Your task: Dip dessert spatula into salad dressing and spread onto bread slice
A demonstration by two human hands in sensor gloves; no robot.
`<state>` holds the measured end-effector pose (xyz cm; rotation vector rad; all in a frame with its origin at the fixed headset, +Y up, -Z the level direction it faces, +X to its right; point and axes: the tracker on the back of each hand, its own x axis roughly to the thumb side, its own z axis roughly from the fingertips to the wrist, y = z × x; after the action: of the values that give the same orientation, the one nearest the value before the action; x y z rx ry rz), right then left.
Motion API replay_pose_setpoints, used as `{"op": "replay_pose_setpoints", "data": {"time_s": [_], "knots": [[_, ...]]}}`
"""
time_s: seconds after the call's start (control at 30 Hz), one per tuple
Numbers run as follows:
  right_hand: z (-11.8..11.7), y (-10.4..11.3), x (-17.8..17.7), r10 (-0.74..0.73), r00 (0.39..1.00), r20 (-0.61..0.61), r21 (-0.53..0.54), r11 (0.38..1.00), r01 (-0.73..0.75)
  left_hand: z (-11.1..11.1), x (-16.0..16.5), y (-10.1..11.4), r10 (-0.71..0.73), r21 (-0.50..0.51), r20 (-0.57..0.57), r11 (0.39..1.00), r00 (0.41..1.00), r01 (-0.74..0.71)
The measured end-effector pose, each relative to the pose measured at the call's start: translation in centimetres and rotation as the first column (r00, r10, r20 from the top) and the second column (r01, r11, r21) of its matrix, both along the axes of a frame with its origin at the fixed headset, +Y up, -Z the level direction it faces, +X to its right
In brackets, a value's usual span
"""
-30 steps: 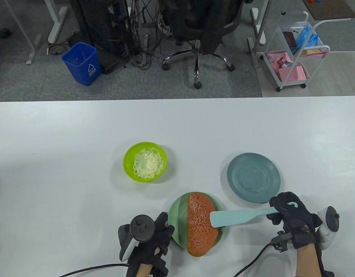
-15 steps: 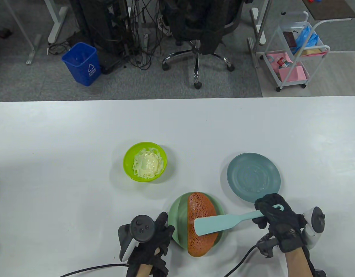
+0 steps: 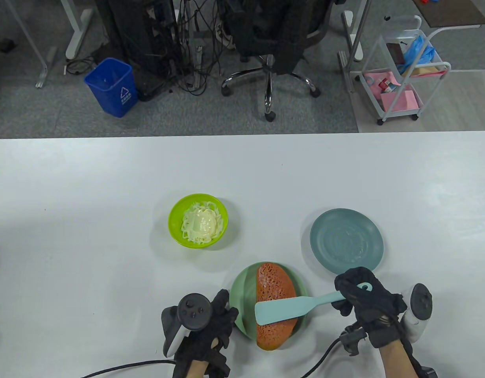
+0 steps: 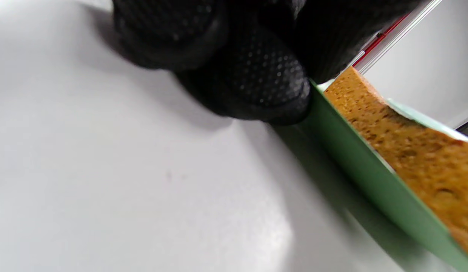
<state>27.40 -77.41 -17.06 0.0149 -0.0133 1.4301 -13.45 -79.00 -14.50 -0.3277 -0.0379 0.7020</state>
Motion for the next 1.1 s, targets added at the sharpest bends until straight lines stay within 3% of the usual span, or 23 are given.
{"op": "replay_pose_setpoints", "data": {"time_s": [0.6,0.87,1.1], "knots": [[-0.1,0.0,7.5,-0.018,0.996,0.091,-0.014,1.000,0.020,0.0,0.0,0.0,0.000,0.000,0.000,1.000,1.000,0.000],[0.0,0.2,6.7,-0.009,0.996,0.091,0.013,1.000,0.008,0.0,0.0,0.0,-0.001,0.000,0.000,1.000,1.000,0.001],[0.4,1.2,2.6,-0.055,0.998,-0.008,0.051,0.997,0.055,0.0,0.0,0.0,0.000,0.000,0.000,1.000,1.000,0.000]]}}
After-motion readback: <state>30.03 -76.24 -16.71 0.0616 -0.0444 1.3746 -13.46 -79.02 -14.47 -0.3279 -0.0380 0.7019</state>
